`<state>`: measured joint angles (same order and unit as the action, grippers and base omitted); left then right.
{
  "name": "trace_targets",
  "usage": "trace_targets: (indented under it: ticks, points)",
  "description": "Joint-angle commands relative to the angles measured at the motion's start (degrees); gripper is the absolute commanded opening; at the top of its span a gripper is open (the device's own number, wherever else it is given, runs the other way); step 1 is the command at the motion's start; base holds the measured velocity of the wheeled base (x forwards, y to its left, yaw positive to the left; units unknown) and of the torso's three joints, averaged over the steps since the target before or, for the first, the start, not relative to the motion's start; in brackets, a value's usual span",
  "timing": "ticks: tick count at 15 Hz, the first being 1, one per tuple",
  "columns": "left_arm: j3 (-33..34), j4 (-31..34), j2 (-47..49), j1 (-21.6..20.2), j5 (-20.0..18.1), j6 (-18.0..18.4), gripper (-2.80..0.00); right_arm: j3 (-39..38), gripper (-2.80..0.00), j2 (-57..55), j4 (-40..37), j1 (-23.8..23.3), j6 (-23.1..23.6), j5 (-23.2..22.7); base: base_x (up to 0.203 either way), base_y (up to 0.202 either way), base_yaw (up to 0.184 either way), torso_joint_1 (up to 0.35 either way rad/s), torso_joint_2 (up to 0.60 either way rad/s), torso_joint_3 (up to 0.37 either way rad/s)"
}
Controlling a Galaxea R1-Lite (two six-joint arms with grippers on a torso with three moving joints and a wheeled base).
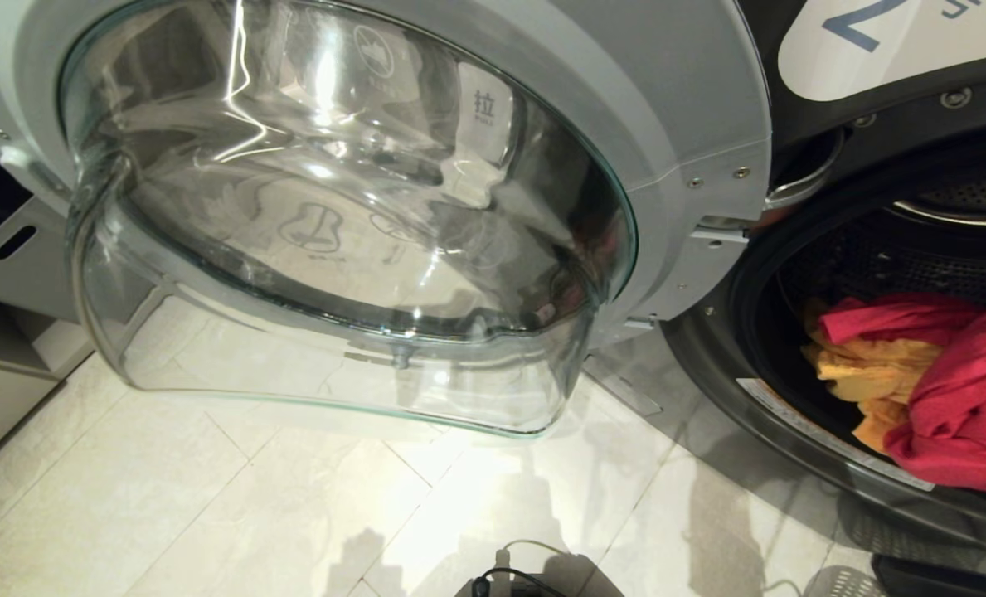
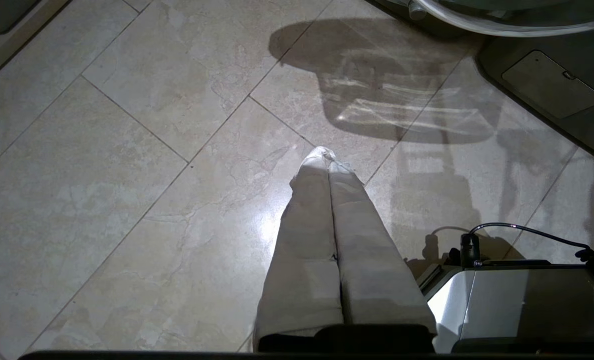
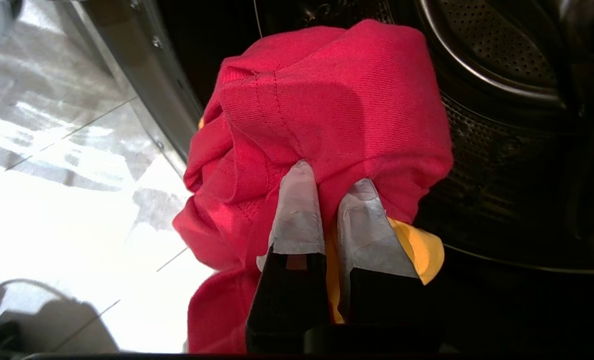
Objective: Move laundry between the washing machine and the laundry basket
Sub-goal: Pick a cloth and place it into the basket
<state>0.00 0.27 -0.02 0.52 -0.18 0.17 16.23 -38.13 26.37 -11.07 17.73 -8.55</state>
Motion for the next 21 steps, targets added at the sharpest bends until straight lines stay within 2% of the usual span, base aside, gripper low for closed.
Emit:
trace_targets:
  ticks: [1, 2, 7, 10, 12, 18, 21]
  points:
    - [0.0, 0.0, 0.0, 0.0, 0.0, 0.0, -2.8, 9.3, -2.8, 9.9, -24.5, 0.0, 0.1, 0.0, 0.0, 0.0, 0.0, 0.0, 0.0, 0.0]
    - [0.0, 0.0, 0.0, 0.0, 0.0, 0.0, -2.8, 12.1, -2.8, 12.5, -30.1, 0.2, 0.1, 0.0, 0.0, 0.0, 0.0, 0.0, 0.0, 0.0]
    - [0.0, 0.0, 0.0, 0.0, 0.0, 0.0, -2.8, 14.8, -2.8, 14.8, -35.9, 2.2, -1.3, -0.4, 0.0, 0.0, 0.0, 0.0, 0.0, 0.0]
    - [0.0, -0.1, 0.0, 0.0, 0.0, 0.0, -2.8, 22.0, -2.8, 18.5, -51.5, 2.5, -4.5, -1.6, 0.0, 0.0, 0.0, 0.0, 0.0, 0.0]
    - [0.0, 0.0, 0.0, 0.0, 0.0, 0.0, -2.8, 27.1, -2.8, 19.9, -58.7, 2.7, -5.6, -2.1, 0.0, 0.0, 0.0, 0.0, 0.0, 0.0]
    - [0.0, -0.1, 0.0, 0.0, 0.0, 0.0, -2.8, 29.9, -2.8, 21.0, -60.3, 2.6, -5.5, 0.4, 0.0, 0.0, 0.0, 0.0, 0.0, 0.0]
    - [0.0, -0.1, 0.0, 0.0, 0.0, 0.0, -2.8, 30.9, -2.8, 21.6, -63.7, 2.4, -4.2, 2.0, 0.0, 0.0, 0.0, 0.0, 0.0, 0.0]
